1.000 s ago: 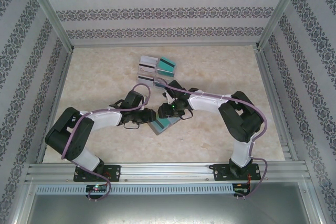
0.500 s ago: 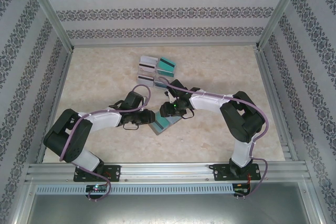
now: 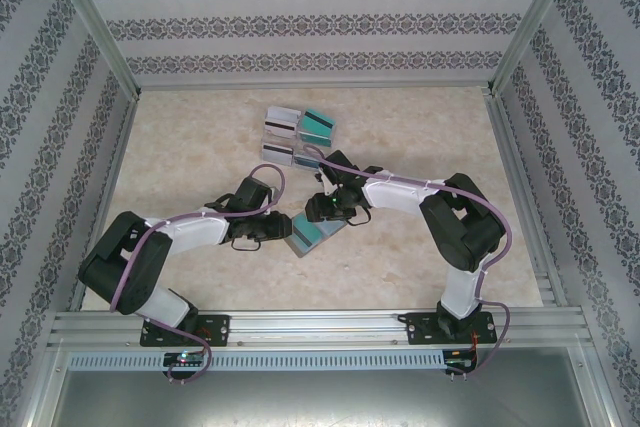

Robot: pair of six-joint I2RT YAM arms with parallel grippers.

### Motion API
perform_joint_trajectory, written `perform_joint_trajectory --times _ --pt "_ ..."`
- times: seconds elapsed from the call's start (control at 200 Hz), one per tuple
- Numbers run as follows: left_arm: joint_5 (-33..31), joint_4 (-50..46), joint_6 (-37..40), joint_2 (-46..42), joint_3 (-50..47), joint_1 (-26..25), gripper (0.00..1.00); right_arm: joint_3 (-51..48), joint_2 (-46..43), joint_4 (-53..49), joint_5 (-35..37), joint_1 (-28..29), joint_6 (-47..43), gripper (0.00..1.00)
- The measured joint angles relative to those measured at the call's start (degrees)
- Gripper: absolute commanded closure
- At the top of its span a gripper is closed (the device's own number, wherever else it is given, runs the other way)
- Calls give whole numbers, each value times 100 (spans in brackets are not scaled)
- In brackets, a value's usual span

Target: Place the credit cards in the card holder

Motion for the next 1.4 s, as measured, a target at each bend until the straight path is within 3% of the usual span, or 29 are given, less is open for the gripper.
perform_joint_trajectory --times 0.485,0.679,0.849,1.029,1.174,1.399 --pt "-44 -380 0 -94 81 0 64 -31 -122 57 -225 -221 -2 46" --pt "-151 -1290 59 -190 455 13 57 -44 -831 -61 -437 -372 4 46" --pt "-247 -1952 326 -199 1261 243 56 -577 -1569 -68 -680 -575 85 45" --pt "-245 -1978 752 442 1998 654 63 -1384 -1676 -111 -931 -378 317 45" --pt "-35 -1969 922 1075 1856 678 70 -1635 -1320 33 -946 -166 529 45" --pt "197 -1635 887 658 1099 575 75 -1137 -721 -136 -922 -83 717 45"
